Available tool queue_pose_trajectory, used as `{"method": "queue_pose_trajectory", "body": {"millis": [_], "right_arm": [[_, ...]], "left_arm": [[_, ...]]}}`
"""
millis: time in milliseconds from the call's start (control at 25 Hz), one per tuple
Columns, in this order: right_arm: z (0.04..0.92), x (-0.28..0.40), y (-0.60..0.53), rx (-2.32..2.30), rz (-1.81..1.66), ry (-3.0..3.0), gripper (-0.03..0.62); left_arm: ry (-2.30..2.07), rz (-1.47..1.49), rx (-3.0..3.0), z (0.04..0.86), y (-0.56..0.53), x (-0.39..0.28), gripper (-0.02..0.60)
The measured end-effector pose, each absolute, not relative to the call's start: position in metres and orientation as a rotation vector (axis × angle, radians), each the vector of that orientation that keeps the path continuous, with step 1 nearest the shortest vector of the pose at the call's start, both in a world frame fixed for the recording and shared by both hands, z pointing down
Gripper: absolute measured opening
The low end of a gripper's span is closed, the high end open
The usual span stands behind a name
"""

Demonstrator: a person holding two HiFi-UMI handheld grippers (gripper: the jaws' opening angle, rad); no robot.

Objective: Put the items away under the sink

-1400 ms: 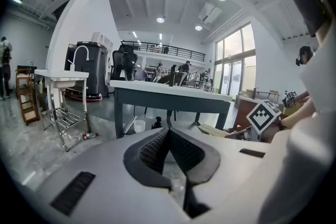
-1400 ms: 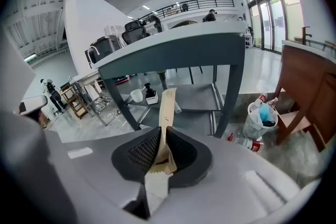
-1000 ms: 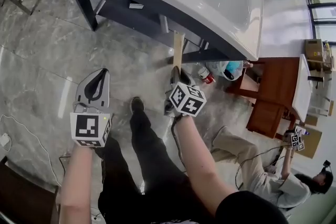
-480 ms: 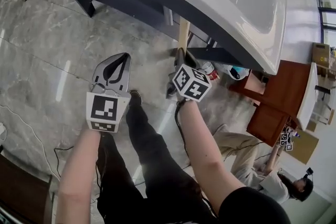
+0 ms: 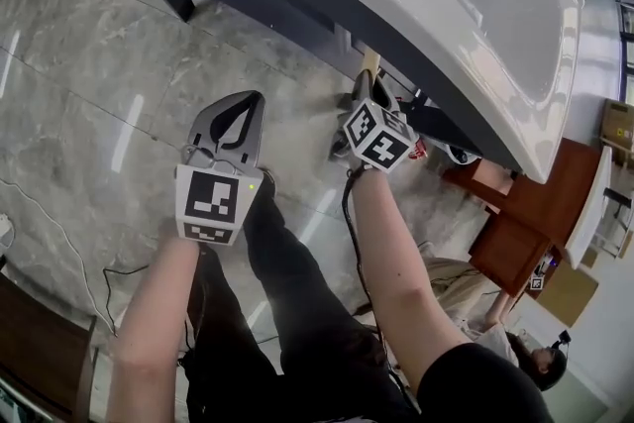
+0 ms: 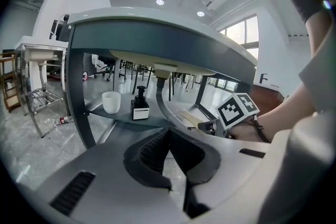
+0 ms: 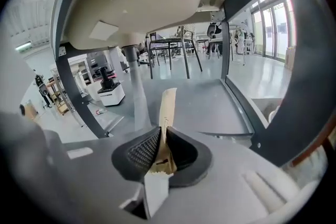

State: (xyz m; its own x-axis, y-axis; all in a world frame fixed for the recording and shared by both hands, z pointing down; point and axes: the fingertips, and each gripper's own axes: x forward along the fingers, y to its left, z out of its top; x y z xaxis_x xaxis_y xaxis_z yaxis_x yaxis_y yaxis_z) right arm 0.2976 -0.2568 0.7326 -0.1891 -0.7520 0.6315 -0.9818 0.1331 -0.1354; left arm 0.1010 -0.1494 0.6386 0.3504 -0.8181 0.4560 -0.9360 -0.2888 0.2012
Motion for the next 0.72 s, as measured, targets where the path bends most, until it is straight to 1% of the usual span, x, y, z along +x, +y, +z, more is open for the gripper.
{"method": "queue_pose_trajectory", "body": {"millis": [520, 680, 720], "right_arm": [[0.750, 0.296, -0.287, 1.687, 0.649, -1.938, 0.037], [0.757, 0.293, -0.292, 1.632, 0.616, -1.935, 0.037], [0.759, 0.291, -0.292, 1.607, 0.618, -1.940, 0.048]], "left_arm": [[-1.516, 0.375, 2.175, 0.652, -0.154, 0.102, 0.009], [-1.513, 0.376, 2.170, 0.655, -0.151, 0.102, 0.009], [-1.514, 0.374, 2.167, 0.655, -0.151, 0.101, 0.009]]}}
